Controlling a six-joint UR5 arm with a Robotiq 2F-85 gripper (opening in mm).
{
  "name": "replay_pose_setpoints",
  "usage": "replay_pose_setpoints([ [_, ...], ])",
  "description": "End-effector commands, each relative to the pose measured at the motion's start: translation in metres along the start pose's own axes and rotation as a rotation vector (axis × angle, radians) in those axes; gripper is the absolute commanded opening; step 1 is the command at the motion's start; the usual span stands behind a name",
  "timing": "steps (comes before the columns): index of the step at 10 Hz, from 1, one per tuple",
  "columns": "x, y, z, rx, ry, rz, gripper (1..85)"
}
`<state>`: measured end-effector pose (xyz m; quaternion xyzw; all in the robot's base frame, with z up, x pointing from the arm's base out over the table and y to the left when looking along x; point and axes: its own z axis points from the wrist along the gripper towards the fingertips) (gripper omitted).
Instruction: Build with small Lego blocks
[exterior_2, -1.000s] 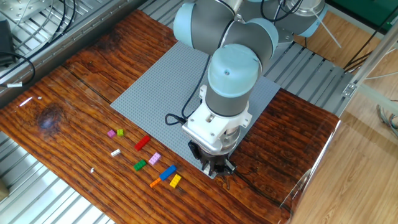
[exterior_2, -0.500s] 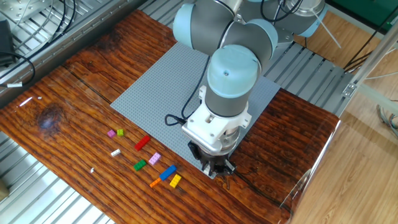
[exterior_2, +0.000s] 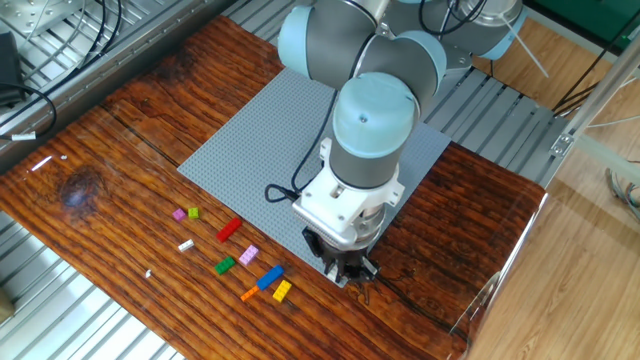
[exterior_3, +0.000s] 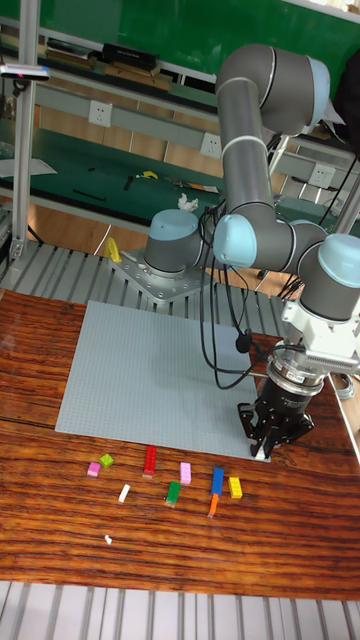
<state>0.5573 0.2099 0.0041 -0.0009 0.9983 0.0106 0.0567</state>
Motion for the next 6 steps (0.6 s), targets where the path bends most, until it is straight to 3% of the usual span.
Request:
replay_pose_setpoints([
  [1,-0.001,0.000,0.004,-0.024,0.000,-0.001,1.0],
  [3,0.000,-0.013,0.006,-0.016,0.000,-0.020,1.0],
  [6,0.007,-0.009,-0.014,-0.012,0.040,-0.008,1.0],
])
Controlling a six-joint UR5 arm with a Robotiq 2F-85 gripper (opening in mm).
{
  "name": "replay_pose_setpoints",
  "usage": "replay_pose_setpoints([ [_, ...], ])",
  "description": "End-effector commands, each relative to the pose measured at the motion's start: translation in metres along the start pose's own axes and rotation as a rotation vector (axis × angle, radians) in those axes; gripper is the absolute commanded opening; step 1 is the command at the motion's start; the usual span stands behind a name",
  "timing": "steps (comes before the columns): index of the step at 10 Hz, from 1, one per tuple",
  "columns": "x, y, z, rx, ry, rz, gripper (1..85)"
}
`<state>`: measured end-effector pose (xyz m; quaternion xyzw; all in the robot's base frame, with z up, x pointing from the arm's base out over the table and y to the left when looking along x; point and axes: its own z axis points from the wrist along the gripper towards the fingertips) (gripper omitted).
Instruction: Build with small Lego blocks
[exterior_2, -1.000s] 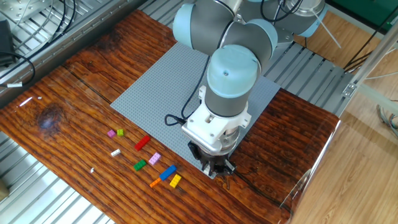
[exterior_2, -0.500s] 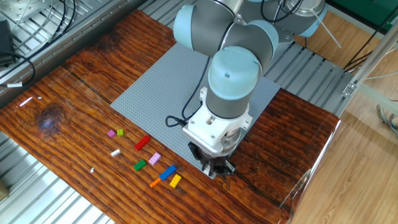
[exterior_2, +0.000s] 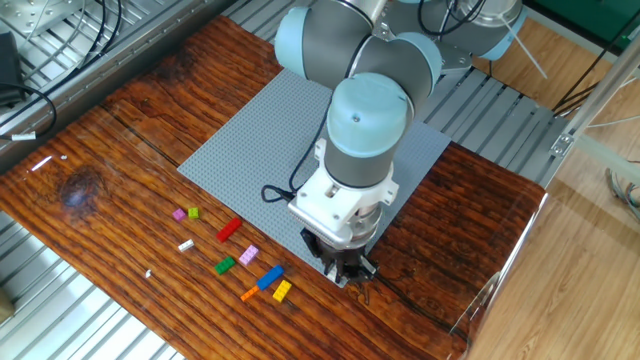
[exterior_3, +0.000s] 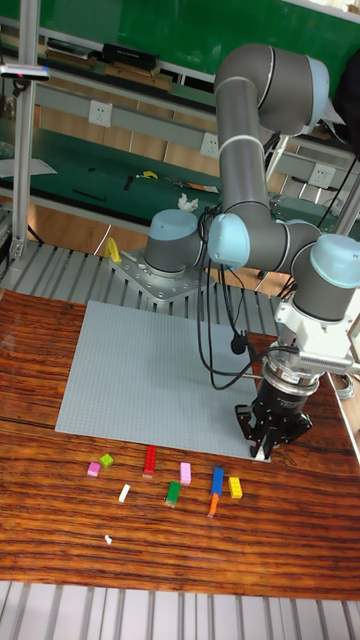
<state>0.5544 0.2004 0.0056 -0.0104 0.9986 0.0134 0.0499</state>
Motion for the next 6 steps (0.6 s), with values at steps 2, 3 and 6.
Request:
replay_pose_setpoints([
  [2,0.006,0.013,-0.014,-0.013,0.055,-0.030,9.0],
  [3,0.009,0.027,-0.015,-0.037,0.074,-0.060,31.0],
  [6,0.006,0.014,-0.012,-0.034,0.060,-0.109,45.3],
])
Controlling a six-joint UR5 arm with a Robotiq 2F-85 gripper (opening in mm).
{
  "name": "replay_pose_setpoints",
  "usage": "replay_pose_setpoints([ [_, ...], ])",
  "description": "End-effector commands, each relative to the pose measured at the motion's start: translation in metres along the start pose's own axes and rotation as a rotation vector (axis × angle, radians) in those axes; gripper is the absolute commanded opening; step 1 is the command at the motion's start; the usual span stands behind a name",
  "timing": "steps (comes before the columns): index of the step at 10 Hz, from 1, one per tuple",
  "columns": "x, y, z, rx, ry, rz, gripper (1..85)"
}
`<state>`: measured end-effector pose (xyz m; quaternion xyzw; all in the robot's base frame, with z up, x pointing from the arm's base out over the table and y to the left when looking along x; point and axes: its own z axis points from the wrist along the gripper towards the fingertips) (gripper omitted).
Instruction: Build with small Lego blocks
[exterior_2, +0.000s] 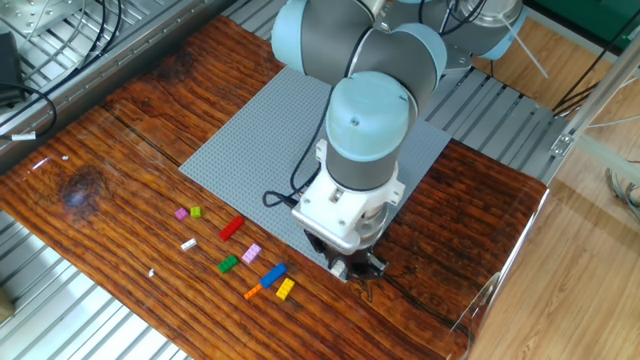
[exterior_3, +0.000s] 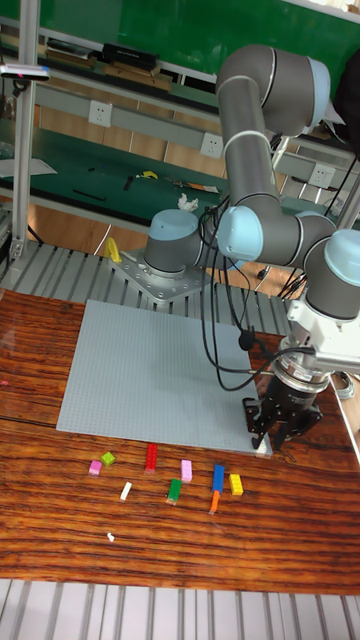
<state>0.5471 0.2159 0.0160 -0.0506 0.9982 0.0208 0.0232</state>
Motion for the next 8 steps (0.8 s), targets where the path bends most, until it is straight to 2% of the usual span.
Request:
replay_pose_setpoints([
  [1,0.0019,-0.0081,-0.0014,0.010,0.010,-0.031,45.3],
  [3,0.0006,-0.0034,-0.0032,0.001,0.006,-0.011,43.7],
  [5,0.0032,-0.0022,-0.0064,0.011,0.016,0.016,29.3],
  [7,-0.0028,-0.0018,-0.0072,0.013,-0.007,0.044,10.7],
  [8,-0.0048,-0.0024,-0.0073,0.015,-0.015,0.051,5.7],
])
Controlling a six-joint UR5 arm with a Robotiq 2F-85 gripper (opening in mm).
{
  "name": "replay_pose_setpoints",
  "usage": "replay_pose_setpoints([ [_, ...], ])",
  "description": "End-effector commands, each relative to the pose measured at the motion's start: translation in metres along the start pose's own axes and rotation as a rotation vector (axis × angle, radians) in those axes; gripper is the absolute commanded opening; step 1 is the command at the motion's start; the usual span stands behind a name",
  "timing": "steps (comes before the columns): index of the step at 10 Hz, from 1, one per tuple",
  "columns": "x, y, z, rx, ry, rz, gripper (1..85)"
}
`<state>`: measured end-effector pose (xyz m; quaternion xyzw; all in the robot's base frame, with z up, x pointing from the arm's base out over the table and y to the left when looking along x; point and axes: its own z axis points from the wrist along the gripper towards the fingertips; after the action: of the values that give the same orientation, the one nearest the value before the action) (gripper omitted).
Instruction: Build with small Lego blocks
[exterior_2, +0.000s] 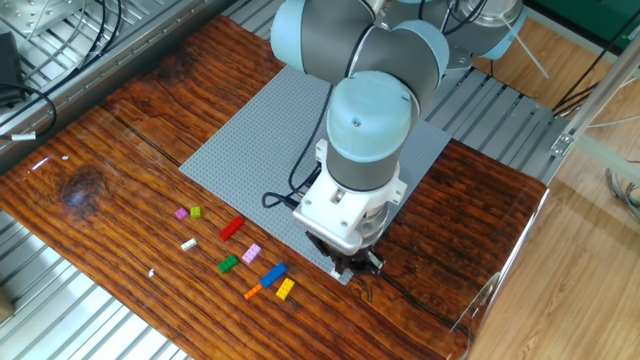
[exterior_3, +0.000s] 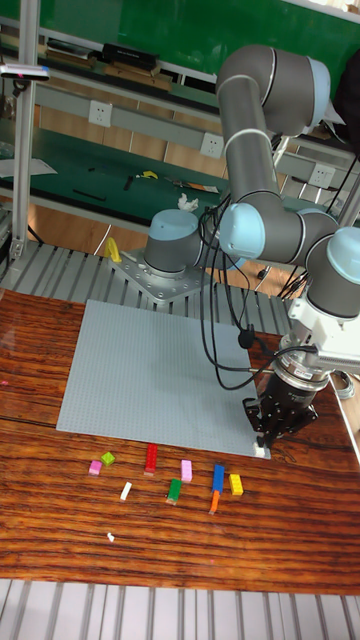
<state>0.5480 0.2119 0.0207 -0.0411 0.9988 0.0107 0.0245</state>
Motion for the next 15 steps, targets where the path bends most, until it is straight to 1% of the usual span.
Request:
replay_pose_setpoints([
  [1,-0.007,-0.002,-0.003,0.006,-0.024,0.035,1.3],
  [3,-0.016,-0.003,-0.012,-0.008,-0.047,0.028,1.3],
  [4,-0.022,-0.013,-0.020,0.010,-0.047,0.019,1.3],
  [5,-0.033,-0.027,-0.028,0.044,-0.059,0.001,1.3],
  [6,-0.049,-0.037,-0.031,0.051,-0.083,-0.018,3.7],
  [7,-0.059,-0.041,-0.031,0.039,-0.094,-0.048,12.3],
  [8,-0.073,-0.041,-0.029,0.016,-0.118,-0.067,16.3],
  [9,-0.083,-0.039,-0.028,-0.012,-0.124,-0.083,25.0],
  [10,-0.096,-0.046,-0.025,-0.016,-0.136,-0.104,36.7],
  [11,-0.095,-0.050,-0.020,-0.016,-0.110,-0.102,53.3],
  [13,-0.093,-0.058,-0.010,0.008,-0.079,-0.057,55.7],
  [14,-0.090,-0.060,-0.005,0.012,-0.061,-0.045,61.3],
  [15,-0.087,-0.058,-0.002,-0.005,-0.049,-0.045,63.0],
])
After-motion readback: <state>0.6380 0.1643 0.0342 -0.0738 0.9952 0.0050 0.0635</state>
